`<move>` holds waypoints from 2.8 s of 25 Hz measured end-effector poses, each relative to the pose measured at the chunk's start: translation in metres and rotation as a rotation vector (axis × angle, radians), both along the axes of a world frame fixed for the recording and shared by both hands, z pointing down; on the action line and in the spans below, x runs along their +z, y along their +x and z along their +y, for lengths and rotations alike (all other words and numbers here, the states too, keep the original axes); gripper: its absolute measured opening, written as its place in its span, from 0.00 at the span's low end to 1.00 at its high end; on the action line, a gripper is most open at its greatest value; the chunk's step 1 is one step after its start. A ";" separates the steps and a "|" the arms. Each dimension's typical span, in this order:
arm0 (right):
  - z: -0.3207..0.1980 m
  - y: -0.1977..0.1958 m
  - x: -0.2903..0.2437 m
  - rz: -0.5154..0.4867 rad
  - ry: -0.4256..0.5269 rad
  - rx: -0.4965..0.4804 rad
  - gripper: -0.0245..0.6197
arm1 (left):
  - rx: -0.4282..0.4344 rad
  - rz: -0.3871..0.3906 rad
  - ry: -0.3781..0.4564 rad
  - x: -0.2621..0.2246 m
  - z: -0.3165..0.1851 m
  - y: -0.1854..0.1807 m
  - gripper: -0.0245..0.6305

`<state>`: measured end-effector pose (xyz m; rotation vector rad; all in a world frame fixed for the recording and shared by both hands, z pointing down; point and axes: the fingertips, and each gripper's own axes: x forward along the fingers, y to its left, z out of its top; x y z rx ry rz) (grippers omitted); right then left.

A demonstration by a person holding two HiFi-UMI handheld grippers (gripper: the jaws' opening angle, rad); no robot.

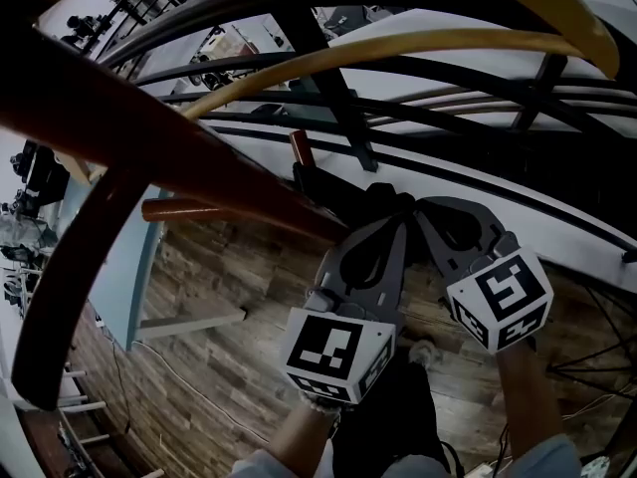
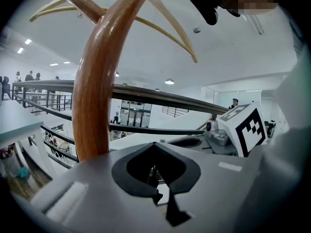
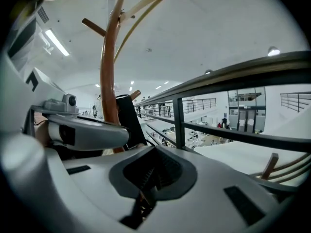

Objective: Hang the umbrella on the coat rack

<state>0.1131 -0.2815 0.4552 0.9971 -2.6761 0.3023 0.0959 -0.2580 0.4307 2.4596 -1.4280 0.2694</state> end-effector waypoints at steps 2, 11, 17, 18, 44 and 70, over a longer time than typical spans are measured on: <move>-0.003 -0.001 0.003 0.005 -0.001 -0.012 0.04 | -0.003 -0.006 -0.005 0.002 -0.002 0.000 0.04; -0.012 -0.004 0.011 -0.071 -0.016 -0.031 0.04 | -0.035 -0.022 -0.019 0.011 -0.008 0.000 0.04; -0.014 -0.004 0.011 -0.084 -0.005 -0.043 0.04 | -0.043 -0.015 -0.026 0.011 -0.008 0.000 0.04; -0.014 -0.004 0.011 -0.085 -0.005 -0.044 0.04 | -0.045 -0.017 -0.029 0.010 -0.008 0.000 0.04; -0.020 -0.011 0.011 -0.082 -0.027 -0.142 0.04 | -0.054 -0.063 -0.089 0.029 0.011 -0.002 0.04; 0.000 -0.034 0.034 -0.061 -0.050 -0.245 0.04 | -0.198 -0.036 -0.166 0.076 0.010 -0.009 0.08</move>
